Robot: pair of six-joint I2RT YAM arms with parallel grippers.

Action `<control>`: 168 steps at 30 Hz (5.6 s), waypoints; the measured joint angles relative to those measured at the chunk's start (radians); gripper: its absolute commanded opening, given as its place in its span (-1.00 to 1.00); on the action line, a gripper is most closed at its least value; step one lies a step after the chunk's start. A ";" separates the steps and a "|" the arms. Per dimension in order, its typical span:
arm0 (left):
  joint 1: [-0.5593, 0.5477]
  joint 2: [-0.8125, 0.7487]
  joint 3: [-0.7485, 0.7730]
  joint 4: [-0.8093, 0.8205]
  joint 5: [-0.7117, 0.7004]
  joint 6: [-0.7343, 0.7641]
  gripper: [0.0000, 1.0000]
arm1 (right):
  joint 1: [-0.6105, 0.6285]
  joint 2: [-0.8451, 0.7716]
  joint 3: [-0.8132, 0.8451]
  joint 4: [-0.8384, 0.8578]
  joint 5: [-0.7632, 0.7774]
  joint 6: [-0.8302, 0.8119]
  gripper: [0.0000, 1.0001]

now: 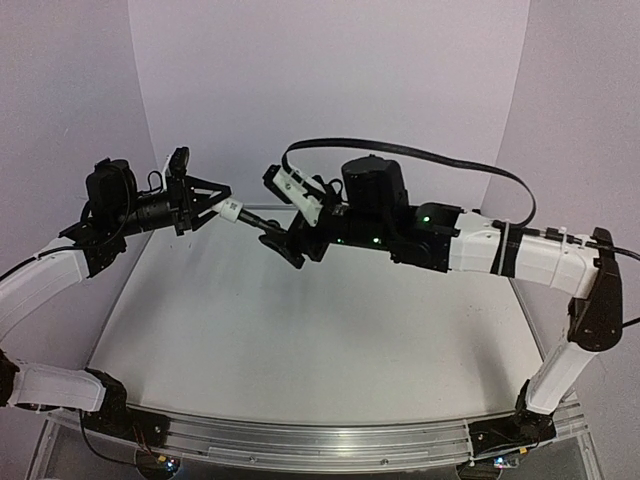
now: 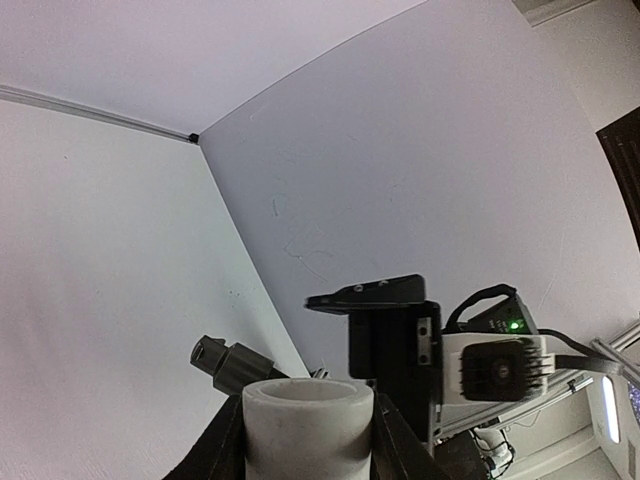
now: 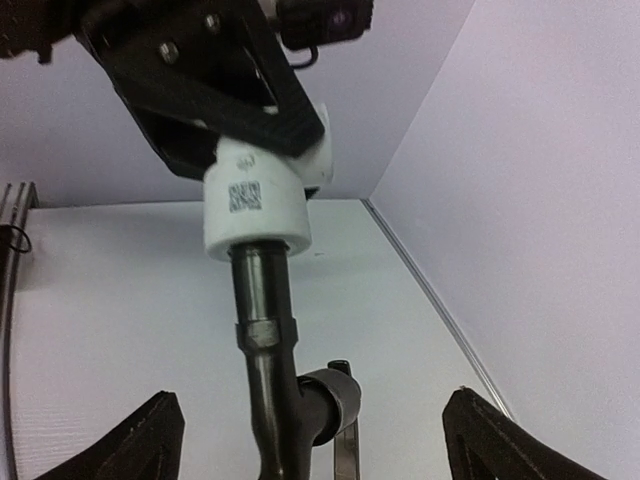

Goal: Install the water faucets

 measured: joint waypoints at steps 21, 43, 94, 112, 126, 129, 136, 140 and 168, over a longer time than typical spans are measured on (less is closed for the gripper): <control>0.001 0.000 0.001 0.003 -0.003 0.002 -1.00 | 0.011 0.165 0.105 0.000 0.081 0.063 -0.76; 0.006 -0.015 0.014 0.034 -0.006 0.016 -1.00 | -0.226 0.368 0.280 0.181 -1.107 1.195 -0.75; 0.001 -0.041 0.014 -0.057 -0.060 0.047 -1.00 | 0.335 0.264 -0.054 0.487 0.866 -0.645 0.97; 0.001 -0.041 0.014 -0.044 -0.062 0.046 -1.00 | 0.292 0.326 0.004 0.680 0.927 -0.833 -0.25; 0.016 -0.038 0.013 -0.091 -0.102 0.067 -1.00 | 0.224 0.220 0.186 0.012 0.605 -0.325 -1.00; 0.015 -0.034 0.014 -0.095 -0.085 0.067 -1.00 | 0.172 0.169 0.196 -0.093 0.409 -0.190 -1.00; 0.008 -0.022 0.014 -0.070 -0.050 0.057 -1.00 | -0.044 0.117 0.239 -0.178 -0.209 0.210 -1.00; -0.001 -0.021 0.016 -0.034 -0.019 0.041 -1.00 | -0.167 0.158 0.311 -0.180 -0.542 0.461 -1.00; 0.002 -0.008 -0.001 0.010 0.051 -0.007 -1.00 | -0.358 0.424 0.321 -0.018 -0.878 1.048 0.48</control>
